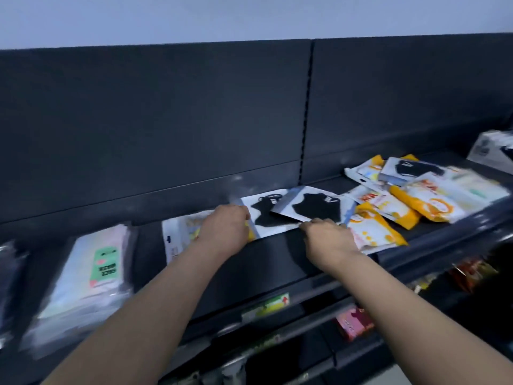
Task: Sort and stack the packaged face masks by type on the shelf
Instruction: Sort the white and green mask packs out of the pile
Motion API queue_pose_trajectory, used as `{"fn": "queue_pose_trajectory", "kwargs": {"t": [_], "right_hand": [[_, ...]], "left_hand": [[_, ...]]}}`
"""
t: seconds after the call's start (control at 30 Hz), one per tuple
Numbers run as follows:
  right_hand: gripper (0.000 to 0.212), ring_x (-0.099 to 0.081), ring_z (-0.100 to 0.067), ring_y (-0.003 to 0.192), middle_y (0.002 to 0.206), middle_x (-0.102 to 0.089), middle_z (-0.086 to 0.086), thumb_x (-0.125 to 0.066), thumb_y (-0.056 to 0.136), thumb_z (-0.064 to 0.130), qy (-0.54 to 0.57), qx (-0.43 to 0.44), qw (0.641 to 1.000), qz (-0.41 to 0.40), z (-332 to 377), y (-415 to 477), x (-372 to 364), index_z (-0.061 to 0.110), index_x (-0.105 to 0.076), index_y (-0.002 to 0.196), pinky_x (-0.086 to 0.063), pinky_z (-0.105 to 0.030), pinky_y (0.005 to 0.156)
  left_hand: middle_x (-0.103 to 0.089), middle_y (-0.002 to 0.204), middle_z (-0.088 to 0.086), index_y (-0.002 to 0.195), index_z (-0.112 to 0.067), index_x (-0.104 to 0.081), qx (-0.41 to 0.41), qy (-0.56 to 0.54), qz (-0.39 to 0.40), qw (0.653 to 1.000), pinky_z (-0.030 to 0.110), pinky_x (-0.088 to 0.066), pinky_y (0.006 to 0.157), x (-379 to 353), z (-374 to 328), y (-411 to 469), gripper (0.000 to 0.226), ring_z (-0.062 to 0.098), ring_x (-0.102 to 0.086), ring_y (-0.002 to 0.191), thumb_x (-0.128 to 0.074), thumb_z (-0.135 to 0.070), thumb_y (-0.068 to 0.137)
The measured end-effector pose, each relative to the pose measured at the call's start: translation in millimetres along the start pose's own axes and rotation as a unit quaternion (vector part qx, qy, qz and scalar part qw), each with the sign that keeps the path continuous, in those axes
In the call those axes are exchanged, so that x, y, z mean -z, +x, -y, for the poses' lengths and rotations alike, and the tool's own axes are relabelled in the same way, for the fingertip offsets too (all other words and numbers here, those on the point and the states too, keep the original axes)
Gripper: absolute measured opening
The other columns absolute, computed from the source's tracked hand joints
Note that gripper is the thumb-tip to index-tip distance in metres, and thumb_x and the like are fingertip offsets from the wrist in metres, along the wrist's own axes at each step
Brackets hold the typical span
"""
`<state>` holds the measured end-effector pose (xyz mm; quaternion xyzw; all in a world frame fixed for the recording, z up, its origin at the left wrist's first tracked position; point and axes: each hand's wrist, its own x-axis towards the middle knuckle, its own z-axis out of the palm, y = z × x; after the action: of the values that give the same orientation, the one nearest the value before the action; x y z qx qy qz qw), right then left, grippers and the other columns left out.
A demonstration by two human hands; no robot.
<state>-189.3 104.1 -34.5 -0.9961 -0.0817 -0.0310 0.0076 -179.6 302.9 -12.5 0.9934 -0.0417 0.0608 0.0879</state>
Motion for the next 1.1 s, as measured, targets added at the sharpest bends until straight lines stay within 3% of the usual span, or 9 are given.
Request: {"fn": "queue_pose_trajectory", "kwargs": {"t": [0.23, 0.37, 0.5, 0.73, 1.1], "right_hand": [[0.044, -0.053, -0.024, 0.12, 0.133, -0.055, -0.001, -0.047, 0.091, 0.016, 0.039, -0.014, 0.999, -0.01, -135.8, -25.8, 9.8, 0.028, -0.048, 0.133, -0.046, -0.034, 0.085], [0.038, -0.06, -0.025, 0.106, 0.12, -0.062, -0.001, -0.046, 0.089, 0.015, 0.042, -0.025, 0.998, -0.046, -201.7, -37.8, 4.5, 0.03, -0.054, 0.124, -0.045, -0.032, 0.07], [0.04, -0.058, -0.023, 0.11, 0.12, -0.061, 0.001, -0.044, 0.089, 0.015, 0.041, -0.038, 0.997, -0.046, -246.5, -47.7, 4.5, 0.032, -0.054, 0.124, -0.052, -0.034, 0.077], [0.047, -0.054, -0.018, 0.119, 0.133, -0.056, 0.007, -0.042, 0.09, 0.015, 0.061, -0.061, 0.995, -0.044, -302.0, -41.5, 2.6, 0.034, -0.049, 0.133, -0.049, -0.03, 0.08], [0.04, -0.056, -0.024, 0.115, 0.126, -0.059, 0.001, -0.048, 0.09, 0.021, 0.043, -0.07, 0.996, -0.018, -366.1, 30.3, -5.0, 0.032, -0.052, 0.128, -0.047, -0.034, 0.085]], "left_hand": [[-0.062, 0.124, 0.004, 0.117, -0.026, -0.061, -0.035, -0.016, 0.019, 0.999, 0.035, -0.047, 0.088, -24.8, -129.0, 19.4, 0.028, 0.026, -0.055, 0.116, -0.056, -0.024, 0.089], [-0.063, 0.12, 0.003, 0.115, -0.02, -0.062, -0.046, -0.034, 0.001, 0.998, 0.034, -0.047, 0.081, -36.4, -190.5, 32.4, 0.027, 0.025, -0.057, 0.111, -0.055, -0.021, 0.089], [-0.063, 0.114, 0.005, 0.111, -0.018, -0.059, -0.058, -0.042, 0.008, 0.997, 0.03, -0.038, 0.069, -47.4, -230.9, 44.7, 0.02, 0.025, -0.056, 0.103, -0.052, -0.024, 0.094], [-0.059, 0.128, 0.002, 0.127, -0.022, -0.055, -0.065, -0.062, 0.033, 0.995, 0.035, -0.049, 0.086, -63.4, -281.7, 73.3, 0.033, 0.023, -0.055, 0.115, -0.047, -0.025, 0.095], [-0.058, 0.13, 0.0, 0.128, -0.024, -0.054, -0.05, -0.085, 0.029, 0.995, 0.035, -0.05, 0.09, -84.0, -317.4, 177.2, 0.036, 0.021, -0.055, 0.117, -0.054, -0.028, 0.093]]}}
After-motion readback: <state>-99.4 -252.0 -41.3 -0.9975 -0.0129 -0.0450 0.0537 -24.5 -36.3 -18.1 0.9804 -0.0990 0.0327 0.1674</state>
